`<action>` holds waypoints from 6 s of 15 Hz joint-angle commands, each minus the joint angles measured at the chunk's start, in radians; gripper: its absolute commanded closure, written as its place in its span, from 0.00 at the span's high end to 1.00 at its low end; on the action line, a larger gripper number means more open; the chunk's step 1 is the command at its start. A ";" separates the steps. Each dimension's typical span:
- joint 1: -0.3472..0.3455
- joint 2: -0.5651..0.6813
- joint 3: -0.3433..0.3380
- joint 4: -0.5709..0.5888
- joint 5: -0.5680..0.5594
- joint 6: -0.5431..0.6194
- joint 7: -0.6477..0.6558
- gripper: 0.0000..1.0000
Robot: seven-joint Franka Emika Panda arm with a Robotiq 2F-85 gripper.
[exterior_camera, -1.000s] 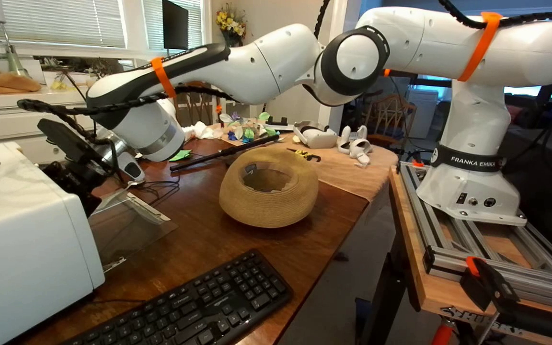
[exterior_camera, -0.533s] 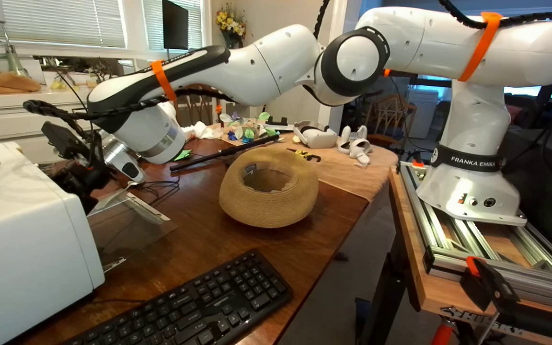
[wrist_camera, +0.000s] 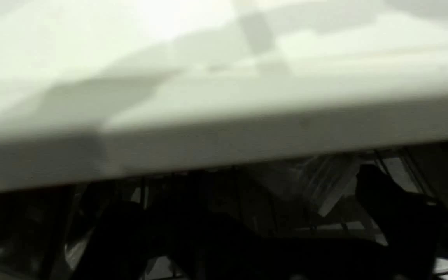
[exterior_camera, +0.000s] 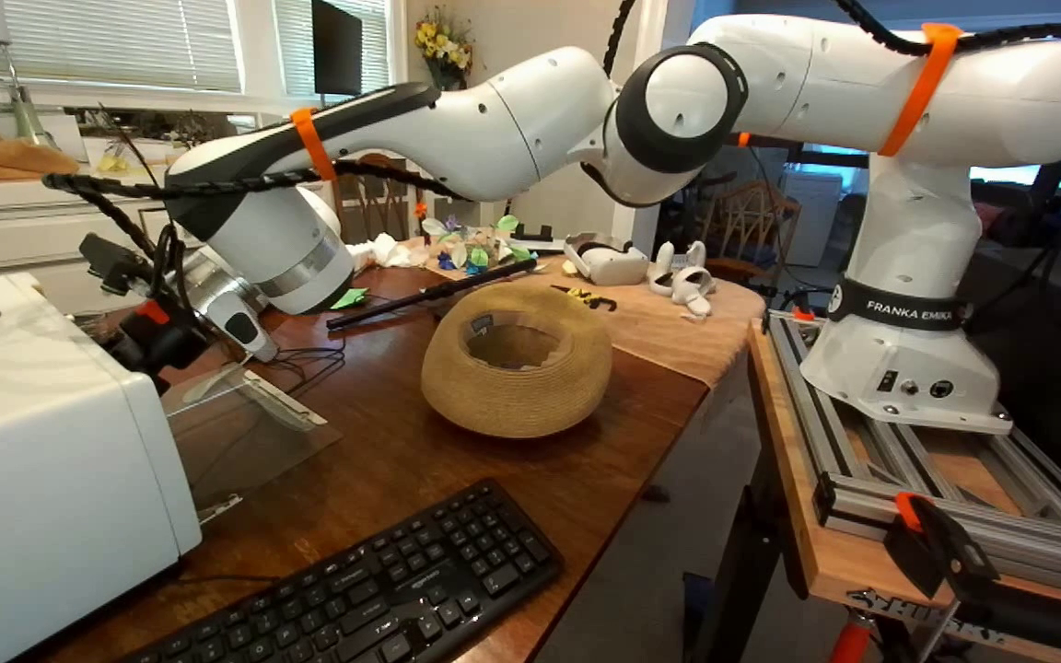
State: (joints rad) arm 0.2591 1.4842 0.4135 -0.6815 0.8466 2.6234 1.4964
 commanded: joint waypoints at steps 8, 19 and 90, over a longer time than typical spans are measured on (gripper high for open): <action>0.004 0.001 -0.073 -0.016 0.024 -0.164 0.107 1.00; 0.001 0.017 -0.011 0.047 0.090 -0.113 -0.051 1.00; -0.001 0.010 -0.127 0.057 0.082 -0.058 0.107 0.62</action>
State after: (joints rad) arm 0.2556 1.4830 0.2855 -0.6371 0.9530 2.5834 1.5723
